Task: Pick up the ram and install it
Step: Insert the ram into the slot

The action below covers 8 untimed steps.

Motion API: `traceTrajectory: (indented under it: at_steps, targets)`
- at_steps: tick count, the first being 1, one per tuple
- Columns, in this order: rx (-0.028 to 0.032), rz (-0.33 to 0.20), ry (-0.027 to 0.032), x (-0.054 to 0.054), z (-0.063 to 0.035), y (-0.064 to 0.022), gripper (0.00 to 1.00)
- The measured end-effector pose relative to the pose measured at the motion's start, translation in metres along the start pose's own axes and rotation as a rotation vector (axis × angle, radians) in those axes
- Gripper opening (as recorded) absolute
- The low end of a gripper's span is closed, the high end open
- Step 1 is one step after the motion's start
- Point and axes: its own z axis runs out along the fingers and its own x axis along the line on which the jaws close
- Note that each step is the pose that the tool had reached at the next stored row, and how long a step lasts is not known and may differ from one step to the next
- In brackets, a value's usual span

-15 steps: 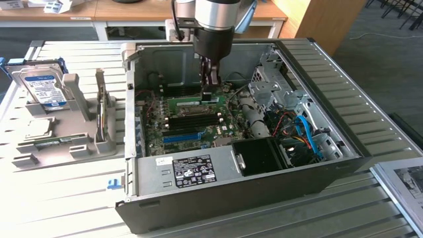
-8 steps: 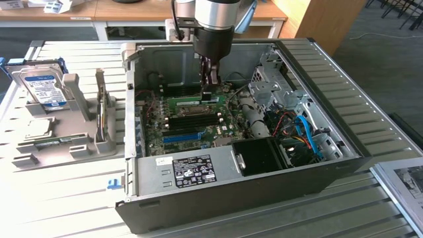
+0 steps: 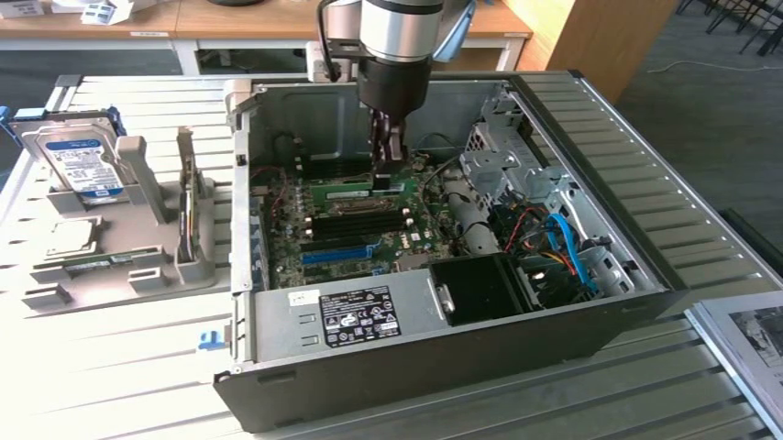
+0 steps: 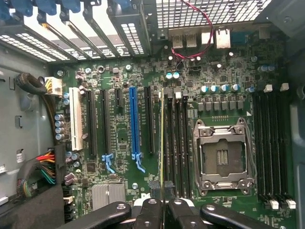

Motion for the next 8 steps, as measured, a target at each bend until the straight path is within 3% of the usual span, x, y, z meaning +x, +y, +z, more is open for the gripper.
traceTrajectory:
  at_steps: [8]
  targets:
    - [0.0, 0.0, 0.0, -0.0004, 0.0059, -0.0001, 0.12]
